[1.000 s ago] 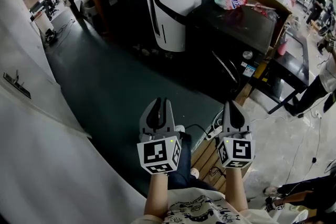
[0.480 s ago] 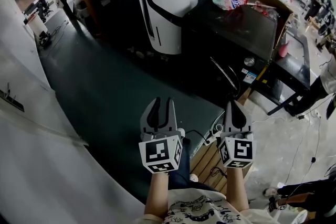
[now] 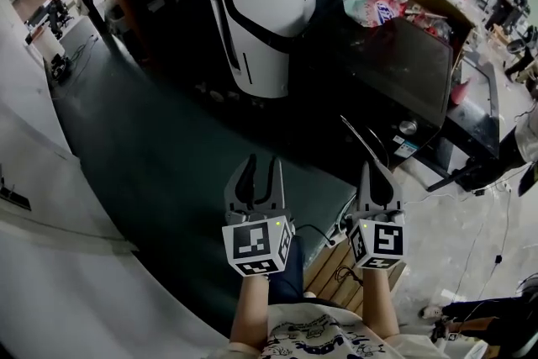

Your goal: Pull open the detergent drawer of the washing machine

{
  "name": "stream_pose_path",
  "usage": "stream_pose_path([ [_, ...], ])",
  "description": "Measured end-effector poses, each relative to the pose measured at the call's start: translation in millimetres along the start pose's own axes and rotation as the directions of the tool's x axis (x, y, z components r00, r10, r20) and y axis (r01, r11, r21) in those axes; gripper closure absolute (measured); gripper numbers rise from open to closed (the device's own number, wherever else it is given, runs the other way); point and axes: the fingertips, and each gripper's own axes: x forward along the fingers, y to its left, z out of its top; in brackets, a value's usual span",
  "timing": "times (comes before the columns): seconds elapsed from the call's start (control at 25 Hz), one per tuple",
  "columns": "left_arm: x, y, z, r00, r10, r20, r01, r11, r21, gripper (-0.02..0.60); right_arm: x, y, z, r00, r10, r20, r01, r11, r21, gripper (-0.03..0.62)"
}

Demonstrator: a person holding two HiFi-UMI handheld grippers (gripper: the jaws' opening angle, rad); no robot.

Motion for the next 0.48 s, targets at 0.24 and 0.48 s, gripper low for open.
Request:
stream_pose_path([
  [0.24,97.4,32.7,35.1,0.999,-0.033,-0.014,0.033,0.999,-0.017,0.434,95.8,-6.5,27.8,0.999,-0.034,-0.011,0.034,0.999,0.0,0.582],
  [0.48,175.5,55.2,69.8,0.996,-0.077,-0.046,0.076,0.997,-0.028,0.434,175.7,-11.0,60.9,0.996,-0.081,-0.022,0.081,0.997,0.013,0.582],
])
